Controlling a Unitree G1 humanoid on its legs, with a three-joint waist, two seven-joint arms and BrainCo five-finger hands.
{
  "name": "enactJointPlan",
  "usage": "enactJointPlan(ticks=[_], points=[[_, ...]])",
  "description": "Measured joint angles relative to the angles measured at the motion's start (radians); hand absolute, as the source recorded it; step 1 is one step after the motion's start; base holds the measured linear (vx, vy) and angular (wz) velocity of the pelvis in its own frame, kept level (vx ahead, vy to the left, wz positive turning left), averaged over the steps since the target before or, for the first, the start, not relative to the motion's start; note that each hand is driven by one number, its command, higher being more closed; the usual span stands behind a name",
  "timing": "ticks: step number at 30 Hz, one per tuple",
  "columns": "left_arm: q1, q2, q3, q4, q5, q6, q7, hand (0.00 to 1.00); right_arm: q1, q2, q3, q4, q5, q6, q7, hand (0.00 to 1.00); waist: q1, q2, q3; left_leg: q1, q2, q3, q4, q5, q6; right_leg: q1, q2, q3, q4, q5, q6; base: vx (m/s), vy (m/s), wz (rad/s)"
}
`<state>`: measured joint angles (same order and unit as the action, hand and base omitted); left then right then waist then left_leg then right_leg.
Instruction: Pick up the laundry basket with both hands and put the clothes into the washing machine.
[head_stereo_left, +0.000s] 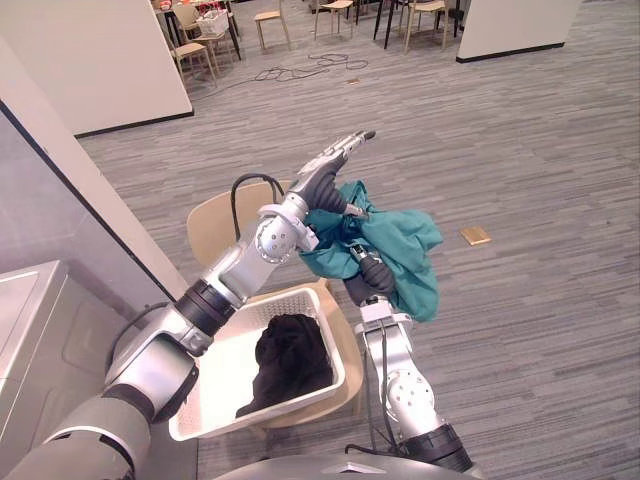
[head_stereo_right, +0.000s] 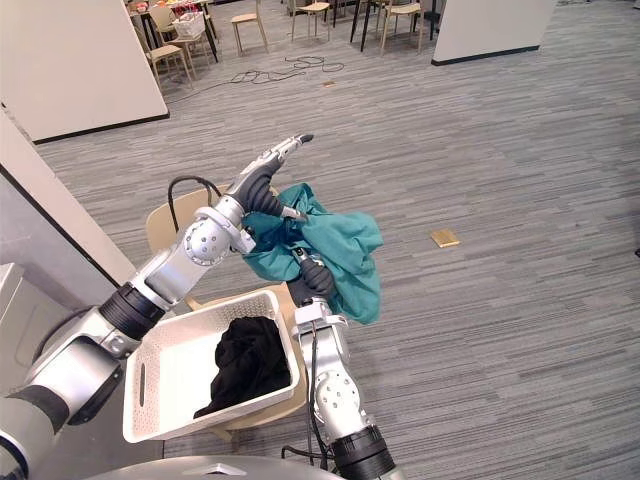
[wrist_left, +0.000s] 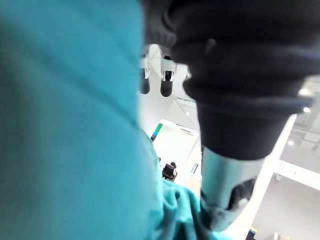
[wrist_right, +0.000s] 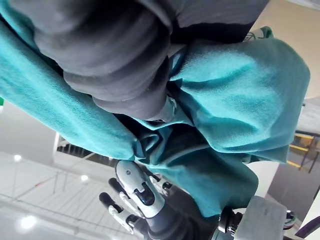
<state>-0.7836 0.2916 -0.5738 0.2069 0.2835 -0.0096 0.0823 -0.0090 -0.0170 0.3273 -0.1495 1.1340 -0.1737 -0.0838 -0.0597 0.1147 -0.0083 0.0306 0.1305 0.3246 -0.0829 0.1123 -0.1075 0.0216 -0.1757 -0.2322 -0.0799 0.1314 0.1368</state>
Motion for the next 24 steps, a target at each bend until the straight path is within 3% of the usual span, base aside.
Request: enactJointPlan(ticks=[17, 24], points=[[-0.02, 0.172, -0.023, -0.002, 0.031, -0.024, -0.09, 0.0, 0.0, -0.012, -0.038, -0.001, 0.0, -0.001, 0.017, 1.0, -0.001, 0.0, -0.004, -0.013, -0.001, -0.012, 0.005, 0.004, 0.001, -0.006, 0.0, -0.008, 0.001, 0.002, -0.001, 0.0, 0.0, 0.0], [0.021, 0.191, -0.022, -0.001, -0.025, -0.023, -0.134, 0.0, 0.0, -0.013, -0.039, -0.001, -0.001, 0.002, 0.018, 1.0, -0.002, 0.0, -0.004, -0.014, -0.001, -0.014, 0.005, 0.004, 0.001, -0.005, 0.0, -0.011, 0.0, 0.002, 0.0, 0.0, 0.0, 0.0]])
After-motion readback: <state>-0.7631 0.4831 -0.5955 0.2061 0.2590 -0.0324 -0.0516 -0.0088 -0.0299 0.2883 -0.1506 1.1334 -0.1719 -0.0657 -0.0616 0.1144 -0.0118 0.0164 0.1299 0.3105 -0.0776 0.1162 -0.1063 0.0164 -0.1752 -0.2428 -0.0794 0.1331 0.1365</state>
